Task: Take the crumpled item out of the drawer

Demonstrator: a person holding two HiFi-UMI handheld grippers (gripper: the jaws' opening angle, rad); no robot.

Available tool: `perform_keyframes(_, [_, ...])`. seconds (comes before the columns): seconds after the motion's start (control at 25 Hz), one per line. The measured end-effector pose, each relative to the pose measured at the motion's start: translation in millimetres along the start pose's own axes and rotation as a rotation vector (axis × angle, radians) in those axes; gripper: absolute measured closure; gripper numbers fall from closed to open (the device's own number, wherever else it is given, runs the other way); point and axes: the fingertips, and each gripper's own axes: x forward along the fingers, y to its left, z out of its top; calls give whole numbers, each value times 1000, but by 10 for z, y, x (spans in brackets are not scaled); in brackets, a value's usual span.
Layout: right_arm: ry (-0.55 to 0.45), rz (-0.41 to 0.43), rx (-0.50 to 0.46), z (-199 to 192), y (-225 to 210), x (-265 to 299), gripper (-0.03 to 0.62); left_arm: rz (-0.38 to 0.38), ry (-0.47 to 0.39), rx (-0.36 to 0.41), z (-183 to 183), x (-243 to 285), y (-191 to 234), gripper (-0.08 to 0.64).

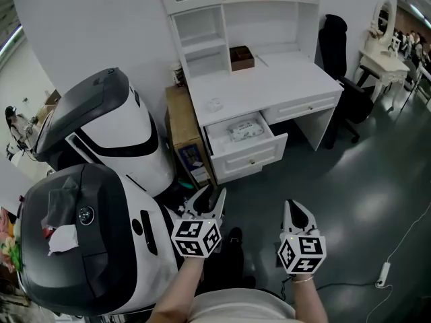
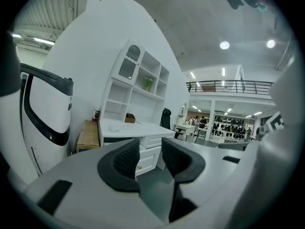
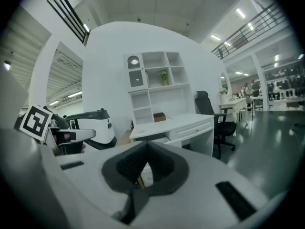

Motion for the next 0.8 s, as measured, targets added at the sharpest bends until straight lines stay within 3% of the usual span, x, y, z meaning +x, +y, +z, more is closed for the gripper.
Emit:
perform_keyframes(0.36, [16,-5,10,260,-137,1145,591,20,34,-11,121,1040,651,419])
perform_keyframes(0.8, [23,68,-2,721,88,2504,591,2,78,18,424,2239,1403,411])
